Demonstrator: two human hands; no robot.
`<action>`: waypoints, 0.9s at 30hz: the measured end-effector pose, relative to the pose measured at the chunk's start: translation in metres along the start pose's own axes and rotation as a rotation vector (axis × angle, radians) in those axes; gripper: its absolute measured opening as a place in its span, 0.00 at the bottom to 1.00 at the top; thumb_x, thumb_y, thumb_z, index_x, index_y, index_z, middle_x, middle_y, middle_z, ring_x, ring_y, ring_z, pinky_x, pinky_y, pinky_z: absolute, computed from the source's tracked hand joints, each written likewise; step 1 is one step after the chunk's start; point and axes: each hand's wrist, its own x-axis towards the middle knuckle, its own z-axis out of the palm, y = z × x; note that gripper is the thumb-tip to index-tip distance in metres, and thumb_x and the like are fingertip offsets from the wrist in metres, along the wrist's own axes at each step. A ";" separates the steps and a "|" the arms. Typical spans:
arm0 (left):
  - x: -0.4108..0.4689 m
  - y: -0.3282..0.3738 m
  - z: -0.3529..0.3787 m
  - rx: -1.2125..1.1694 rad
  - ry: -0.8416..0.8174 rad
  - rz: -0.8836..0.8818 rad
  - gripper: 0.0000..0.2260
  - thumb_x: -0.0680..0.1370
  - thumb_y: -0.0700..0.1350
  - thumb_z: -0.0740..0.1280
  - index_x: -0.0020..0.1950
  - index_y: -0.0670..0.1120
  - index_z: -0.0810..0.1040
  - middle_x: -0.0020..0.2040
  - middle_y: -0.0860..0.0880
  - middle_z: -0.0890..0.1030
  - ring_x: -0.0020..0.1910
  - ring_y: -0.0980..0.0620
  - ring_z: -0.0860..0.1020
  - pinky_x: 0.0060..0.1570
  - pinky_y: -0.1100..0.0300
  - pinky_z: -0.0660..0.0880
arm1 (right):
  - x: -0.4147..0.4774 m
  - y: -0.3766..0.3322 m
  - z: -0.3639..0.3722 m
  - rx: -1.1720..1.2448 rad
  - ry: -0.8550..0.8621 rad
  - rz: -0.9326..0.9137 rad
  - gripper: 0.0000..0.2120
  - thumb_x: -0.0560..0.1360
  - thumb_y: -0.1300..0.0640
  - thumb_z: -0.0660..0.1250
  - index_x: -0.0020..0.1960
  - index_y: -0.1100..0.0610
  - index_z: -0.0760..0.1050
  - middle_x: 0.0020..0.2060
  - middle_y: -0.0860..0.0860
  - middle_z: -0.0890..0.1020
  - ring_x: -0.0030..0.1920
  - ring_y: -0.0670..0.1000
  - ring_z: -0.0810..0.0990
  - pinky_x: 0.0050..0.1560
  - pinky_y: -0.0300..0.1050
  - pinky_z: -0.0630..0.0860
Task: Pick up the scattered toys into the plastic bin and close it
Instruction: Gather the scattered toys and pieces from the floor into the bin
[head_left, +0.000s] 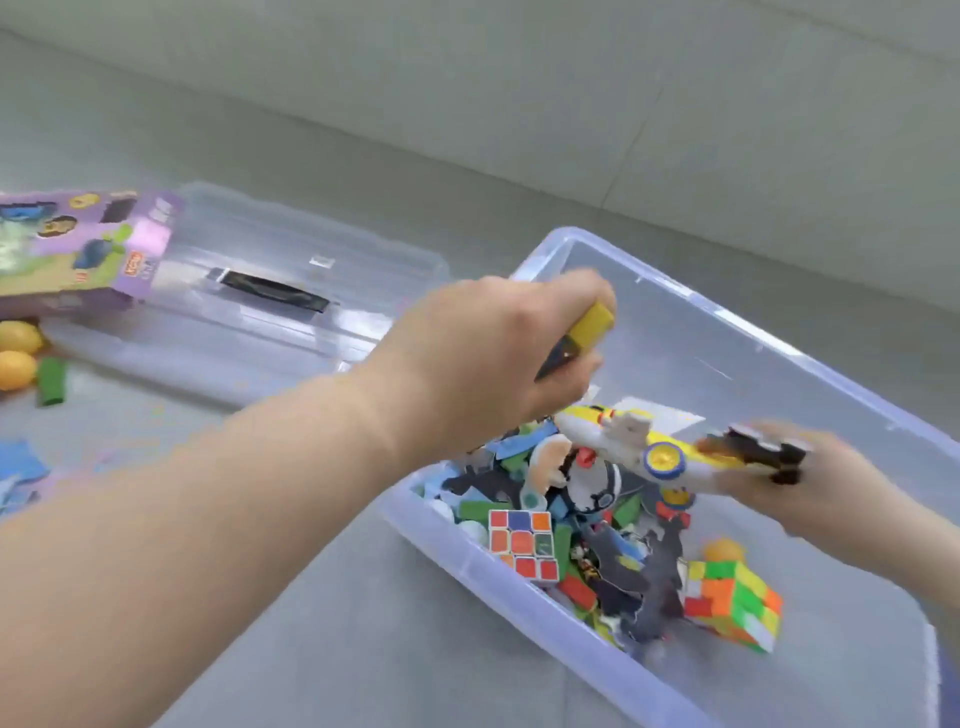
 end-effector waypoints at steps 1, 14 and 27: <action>0.006 0.004 0.014 0.040 -0.117 -0.005 0.12 0.74 0.49 0.59 0.51 0.45 0.75 0.32 0.50 0.78 0.28 0.50 0.68 0.26 0.62 0.67 | 0.009 -0.015 0.012 -0.106 0.021 -0.034 0.10 0.73 0.61 0.68 0.46 0.46 0.76 0.34 0.42 0.78 0.36 0.43 0.77 0.31 0.31 0.68; -0.007 -0.023 0.087 0.185 -0.906 -0.220 0.32 0.77 0.49 0.61 0.74 0.56 0.45 0.77 0.53 0.47 0.75 0.50 0.52 0.71 0.57 0.54 | 0.032 0.010 0.059 -0.534 -0.197 0.058 0.36 0.75 0.51 0.61 0.74 0.44 0.43 0.75 0.46 0.50 0.62 0.54 0.74 0.52 0.42 0.73; -0.036 -0.021 0.037 -0.210 -0.173 -0.060 0.14 0.72 0.46 0.58 0.49 0.46 0.80 0.42 0.56 0.79 0.46 0.57 0.75 0.46 0.69 0.70 | 0.022 0.006 0.051 -0.413 0.034 0.038 0.12 0.79 0.53 0.57 0.61 0.46 0.71 0.55 0.46 0.77 0.54 0.50 0.76 0.51 0.38 0.70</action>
